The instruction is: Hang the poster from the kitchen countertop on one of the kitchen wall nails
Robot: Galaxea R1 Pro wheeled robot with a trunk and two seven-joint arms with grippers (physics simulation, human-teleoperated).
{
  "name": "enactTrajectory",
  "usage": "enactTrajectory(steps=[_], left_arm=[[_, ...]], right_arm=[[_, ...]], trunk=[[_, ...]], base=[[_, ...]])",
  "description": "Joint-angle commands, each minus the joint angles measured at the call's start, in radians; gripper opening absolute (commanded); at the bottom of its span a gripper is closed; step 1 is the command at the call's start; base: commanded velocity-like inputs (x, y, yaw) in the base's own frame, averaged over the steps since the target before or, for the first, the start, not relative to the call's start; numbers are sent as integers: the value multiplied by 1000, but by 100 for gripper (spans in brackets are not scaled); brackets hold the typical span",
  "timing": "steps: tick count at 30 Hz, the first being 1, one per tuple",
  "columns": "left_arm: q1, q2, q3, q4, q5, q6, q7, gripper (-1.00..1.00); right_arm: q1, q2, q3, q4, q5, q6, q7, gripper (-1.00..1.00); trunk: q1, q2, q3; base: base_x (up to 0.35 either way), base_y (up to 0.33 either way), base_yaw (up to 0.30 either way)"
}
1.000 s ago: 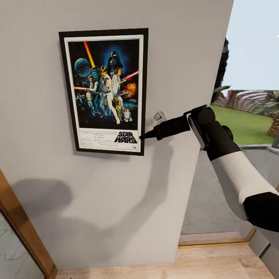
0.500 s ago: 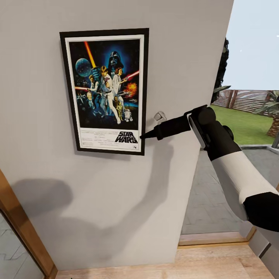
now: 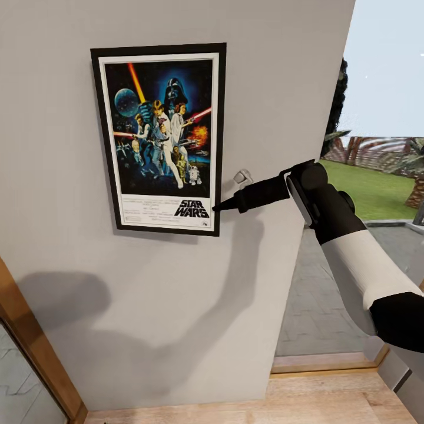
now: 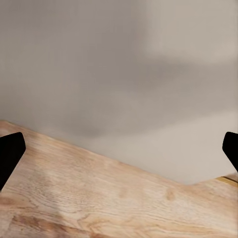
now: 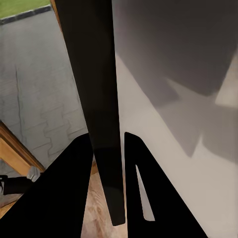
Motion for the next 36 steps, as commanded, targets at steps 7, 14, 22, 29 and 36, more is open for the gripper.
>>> enactTrajectory(steps=[7,14,22,29,36], left_arm=[[-1,6,-9,1,9,-4,-3,100],[-1,6,-9,1,9,-4,-3,100],[-1,6,-9,1,9,-4,-3,100],[-1,6,-9,1,9,-4,-3,100],[-1,6,-9,1,9,-4,-3,100]], right_arm=[[0,0,1,1,-1,9,5,-100],[0,0,1,1,-1,9,4,-100],[0,0,3,1,-1,7,4,-100],[4,0,4,1,-2,6,4,-100],[14,0,6,-3,-4,4,4,-100]], trunk=[[0,-1,-1],[0,-1,-1],[0,-1,-1],[0,-1,-1],[0,-1,-1]], base=[[0,0,0],[0,0,0],[0,0,0],[0,0,0],[0,0,0]])
